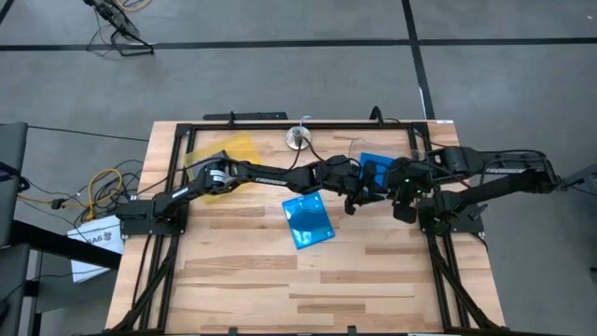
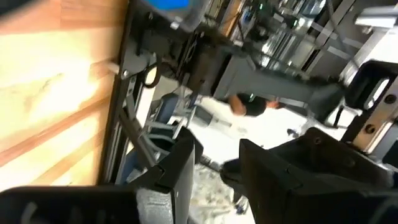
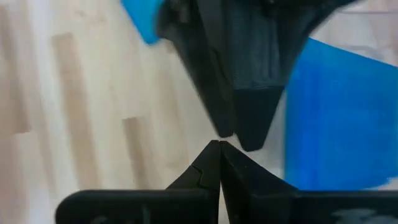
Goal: Pick & place jewel cases by type
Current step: Put the blue CD case into the transparent bin
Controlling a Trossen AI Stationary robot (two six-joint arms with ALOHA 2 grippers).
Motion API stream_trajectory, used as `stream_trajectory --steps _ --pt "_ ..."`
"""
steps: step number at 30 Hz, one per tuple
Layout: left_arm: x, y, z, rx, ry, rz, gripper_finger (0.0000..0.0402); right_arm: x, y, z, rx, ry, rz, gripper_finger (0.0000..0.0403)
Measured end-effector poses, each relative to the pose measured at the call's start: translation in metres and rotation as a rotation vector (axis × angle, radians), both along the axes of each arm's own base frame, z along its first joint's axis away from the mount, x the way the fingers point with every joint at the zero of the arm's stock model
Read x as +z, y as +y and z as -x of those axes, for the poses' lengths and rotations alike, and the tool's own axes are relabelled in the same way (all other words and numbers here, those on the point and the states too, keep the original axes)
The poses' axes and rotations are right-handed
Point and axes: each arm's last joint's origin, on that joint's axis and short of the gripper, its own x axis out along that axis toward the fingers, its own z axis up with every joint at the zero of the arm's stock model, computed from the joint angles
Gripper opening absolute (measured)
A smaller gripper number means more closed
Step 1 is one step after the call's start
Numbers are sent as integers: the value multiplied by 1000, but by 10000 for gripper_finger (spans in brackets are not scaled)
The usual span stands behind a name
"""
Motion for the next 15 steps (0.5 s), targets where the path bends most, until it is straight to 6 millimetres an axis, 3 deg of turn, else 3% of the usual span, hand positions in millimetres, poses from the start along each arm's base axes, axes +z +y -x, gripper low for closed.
stream_trajectory --steps 10,15 --pt "18 23 4 -151 -241 -213 119 12 7 19 -36 -92 -130 0" --pt "17 17 4 -249 -250 -266 119 14 10 23 -116 -93 -182 0"
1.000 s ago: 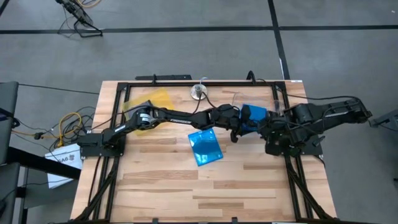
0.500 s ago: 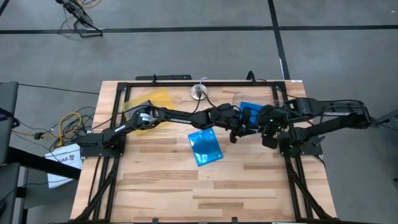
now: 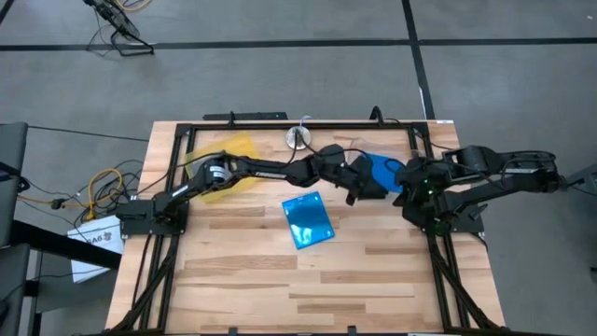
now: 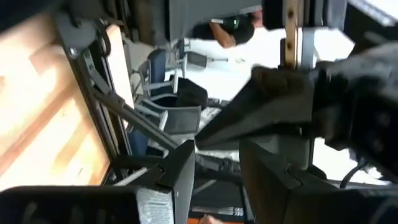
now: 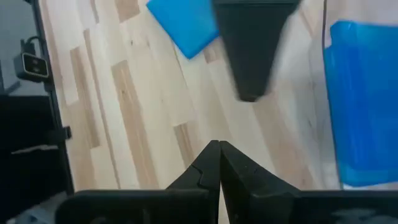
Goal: Pick & place jewel cases by type
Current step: Put the blue CD case into the transparent bin
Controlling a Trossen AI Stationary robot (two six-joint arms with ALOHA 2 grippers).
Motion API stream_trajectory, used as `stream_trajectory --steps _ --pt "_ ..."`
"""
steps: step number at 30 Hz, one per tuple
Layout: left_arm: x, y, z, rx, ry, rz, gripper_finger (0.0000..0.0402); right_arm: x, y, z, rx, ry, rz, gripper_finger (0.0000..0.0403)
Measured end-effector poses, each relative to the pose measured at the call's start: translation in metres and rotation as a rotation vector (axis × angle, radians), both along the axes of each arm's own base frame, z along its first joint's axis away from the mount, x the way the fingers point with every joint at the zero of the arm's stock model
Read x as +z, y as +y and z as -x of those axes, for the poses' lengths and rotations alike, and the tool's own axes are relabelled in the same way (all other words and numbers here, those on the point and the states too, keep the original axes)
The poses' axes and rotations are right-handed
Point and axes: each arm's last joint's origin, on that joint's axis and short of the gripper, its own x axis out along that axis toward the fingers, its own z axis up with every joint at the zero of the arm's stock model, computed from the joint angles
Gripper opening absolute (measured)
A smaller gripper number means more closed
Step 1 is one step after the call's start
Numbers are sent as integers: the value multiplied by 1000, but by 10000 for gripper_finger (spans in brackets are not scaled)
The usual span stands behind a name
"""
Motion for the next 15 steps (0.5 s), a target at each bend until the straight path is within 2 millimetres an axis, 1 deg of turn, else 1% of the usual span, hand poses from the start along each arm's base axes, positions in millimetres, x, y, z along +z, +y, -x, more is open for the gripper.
stream_trajectory --steps 3,6,8,11,15 --pt "0 -8 -1 -26 0 -17 119 -1 3 0 -20 14 -23 0" --pt "0 -12 1 -37 48 -41 119 -2 7 1 9 35 -24 0" --pt "6 -12 5 -34 96 -96 119 -2 9 4 26 57 -22 0" --pt "23 -6 18 -1 177 -249 119 -2 10 9 19 75 -29 0" --pt "44 -4 46 27 355 -474 119 -1 9 13 -7 62 -26 0"
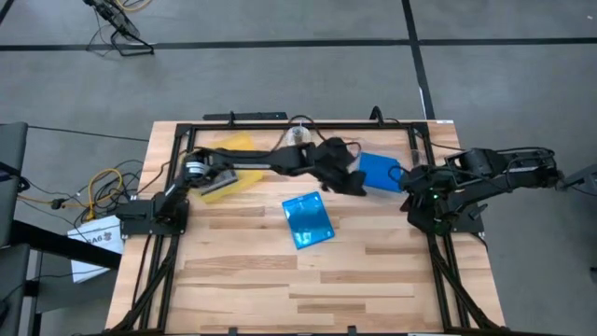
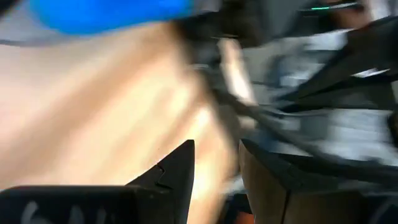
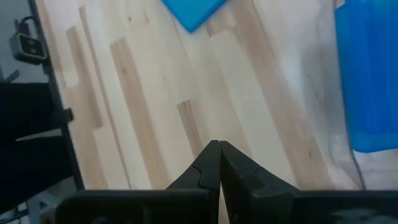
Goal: Pick & place jewel cases by type
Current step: Put the blue CD case into the transparent bin
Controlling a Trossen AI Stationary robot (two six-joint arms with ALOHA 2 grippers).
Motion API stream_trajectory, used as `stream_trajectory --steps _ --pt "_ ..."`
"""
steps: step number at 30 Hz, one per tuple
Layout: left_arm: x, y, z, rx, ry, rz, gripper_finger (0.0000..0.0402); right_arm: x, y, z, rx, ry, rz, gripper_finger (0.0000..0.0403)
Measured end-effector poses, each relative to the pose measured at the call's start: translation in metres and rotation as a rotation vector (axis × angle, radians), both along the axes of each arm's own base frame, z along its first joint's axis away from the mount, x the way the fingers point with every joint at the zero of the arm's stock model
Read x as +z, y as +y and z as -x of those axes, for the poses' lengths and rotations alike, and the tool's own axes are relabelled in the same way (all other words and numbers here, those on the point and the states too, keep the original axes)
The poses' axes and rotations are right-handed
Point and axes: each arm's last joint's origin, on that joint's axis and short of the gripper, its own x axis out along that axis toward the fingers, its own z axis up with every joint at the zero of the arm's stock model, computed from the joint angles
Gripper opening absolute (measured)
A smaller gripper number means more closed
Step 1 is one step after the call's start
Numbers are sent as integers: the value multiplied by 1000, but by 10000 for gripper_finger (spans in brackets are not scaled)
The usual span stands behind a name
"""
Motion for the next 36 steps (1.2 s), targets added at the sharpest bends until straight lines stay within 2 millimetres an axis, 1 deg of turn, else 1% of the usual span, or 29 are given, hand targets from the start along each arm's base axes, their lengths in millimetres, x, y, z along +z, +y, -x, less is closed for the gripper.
stream_trajectory --steps 3,5,7,10,15,19,25,30,33,36 --pt "12 -5 21 37 142 -132 119 0 -2 -1 -27 -3 26 0" --pt "20 -10 32 49 204 -184 119 -2 -4 -2 -51 -5 29 0" --pt "29 -15 43 46 256 -223 119 -8 -5 -6 -84 -8 17 0" --pt "34 -22 58 55 356 -264 119 -18 -4 -15 -100 1 -9 0" --pt "37 -32 80 69 539 -310 119 -33 -2 -30 -90 12 -17 0" --pt "36 -43 91 65 642 -308 119 -37 0 -44 -66 4 -2 0" --pt "33 -57 97 61 708 -295 119 -45 2 -67 -42 -25 10 0" --pt "19 -63 102 73 763 -264 119 -57 4 -83 -19 23 27 0" --pt "11 -65 111 79 786 -226 119 -66 5 -90 1 64 41 0" --pt "5 -68 123 103 768 -176 119 -73 6 -97 15 90 50 0"
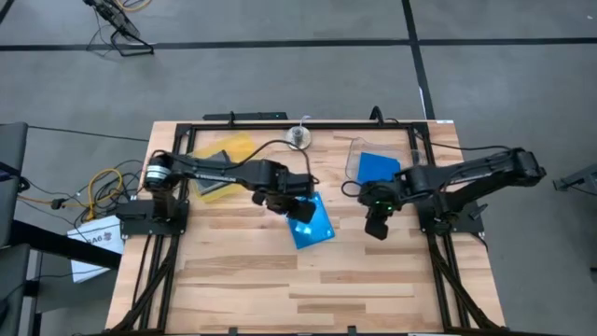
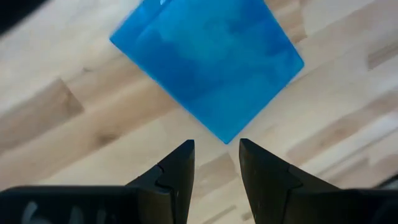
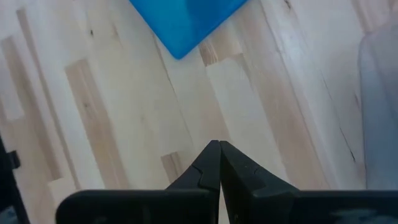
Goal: Pick & place jewel cases by type
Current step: Put the blue CD case into the transparent bin
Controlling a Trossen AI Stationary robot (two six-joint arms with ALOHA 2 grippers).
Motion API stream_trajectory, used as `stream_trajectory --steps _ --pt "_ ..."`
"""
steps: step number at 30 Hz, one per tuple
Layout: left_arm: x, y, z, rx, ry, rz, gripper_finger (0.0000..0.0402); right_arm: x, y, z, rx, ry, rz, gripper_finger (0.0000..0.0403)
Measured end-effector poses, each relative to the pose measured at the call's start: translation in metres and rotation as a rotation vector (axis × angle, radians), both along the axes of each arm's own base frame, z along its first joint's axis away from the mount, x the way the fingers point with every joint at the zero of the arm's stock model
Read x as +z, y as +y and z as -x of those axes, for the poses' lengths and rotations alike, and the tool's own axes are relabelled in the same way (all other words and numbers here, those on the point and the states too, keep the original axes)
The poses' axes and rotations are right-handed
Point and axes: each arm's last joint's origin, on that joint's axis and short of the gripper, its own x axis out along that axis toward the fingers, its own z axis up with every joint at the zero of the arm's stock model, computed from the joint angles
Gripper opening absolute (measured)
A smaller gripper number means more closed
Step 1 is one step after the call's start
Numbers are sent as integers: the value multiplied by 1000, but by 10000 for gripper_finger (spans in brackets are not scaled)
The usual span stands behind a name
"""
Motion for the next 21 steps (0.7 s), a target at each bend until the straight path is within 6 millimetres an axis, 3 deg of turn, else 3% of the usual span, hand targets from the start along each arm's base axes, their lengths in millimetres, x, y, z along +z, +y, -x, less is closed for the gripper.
stream_trajectory --steps 6,12,21 --pt "-16 1 41 167 -110 69 119 -11 0 -20 11 -36 -3 0" --pt "-50 -6 79 340 -186 170 119 -28 -8 -46 -90 -78 -15 0" --pt "-98 -23 93 437 -298 262 119 -73 -19 -70 -220 50 -3 0"
